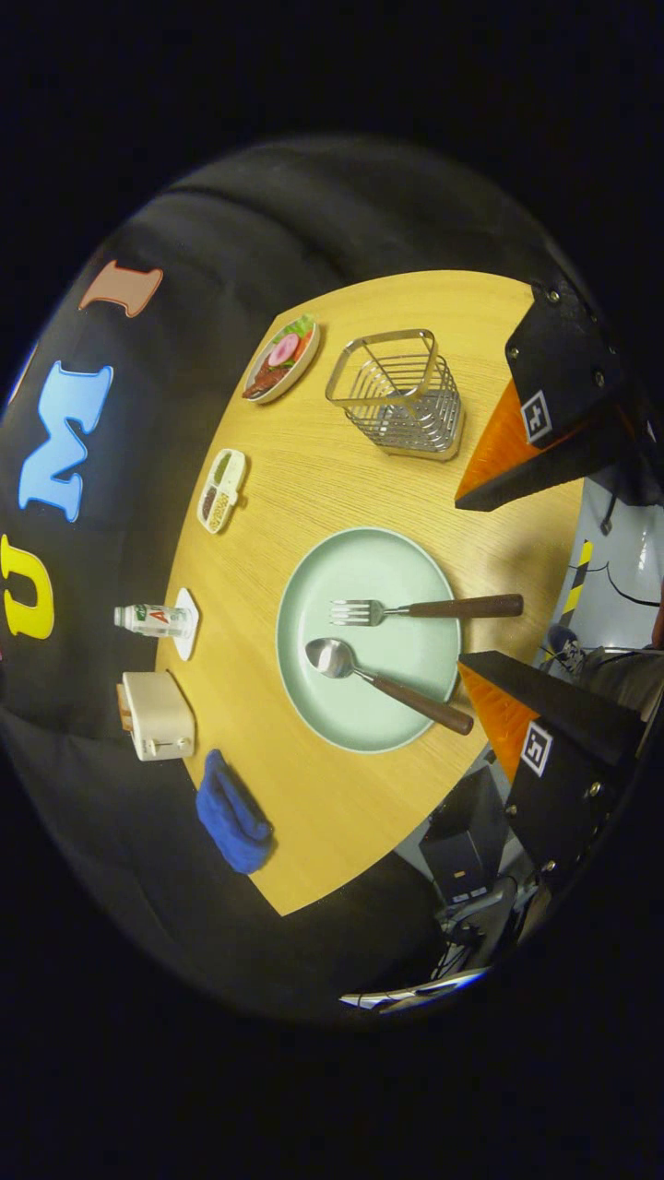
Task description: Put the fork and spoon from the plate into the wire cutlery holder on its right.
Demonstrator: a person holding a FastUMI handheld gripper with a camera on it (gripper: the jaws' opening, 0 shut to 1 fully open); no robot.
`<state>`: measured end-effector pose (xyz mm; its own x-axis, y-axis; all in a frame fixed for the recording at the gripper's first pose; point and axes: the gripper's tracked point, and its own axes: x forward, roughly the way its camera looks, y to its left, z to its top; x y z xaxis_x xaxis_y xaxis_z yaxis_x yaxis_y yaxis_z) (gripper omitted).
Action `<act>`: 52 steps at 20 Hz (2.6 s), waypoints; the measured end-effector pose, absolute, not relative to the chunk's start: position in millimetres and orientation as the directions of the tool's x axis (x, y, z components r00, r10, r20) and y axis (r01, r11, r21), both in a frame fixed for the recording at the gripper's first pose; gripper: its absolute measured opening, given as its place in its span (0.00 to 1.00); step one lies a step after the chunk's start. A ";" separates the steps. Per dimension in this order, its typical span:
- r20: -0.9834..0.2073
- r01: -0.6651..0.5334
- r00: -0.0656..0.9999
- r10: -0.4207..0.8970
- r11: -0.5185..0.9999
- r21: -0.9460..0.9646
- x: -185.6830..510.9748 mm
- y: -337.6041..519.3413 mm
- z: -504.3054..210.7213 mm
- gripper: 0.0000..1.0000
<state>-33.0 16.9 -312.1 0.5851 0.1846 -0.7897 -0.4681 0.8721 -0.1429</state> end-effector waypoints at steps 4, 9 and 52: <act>-0.839 -0.498 0.529 0.129 0.848 -0.183 -34.4 10.5 -334.5 0.83; -0.873 -0.522 0.467 0.137 0.840 -0.147 -36.3 23.3 -346.0 0.51; -0.998 -0.384 0.047 -0.033 0.922 -0.048 1.1 -148.4 -216.5 0.02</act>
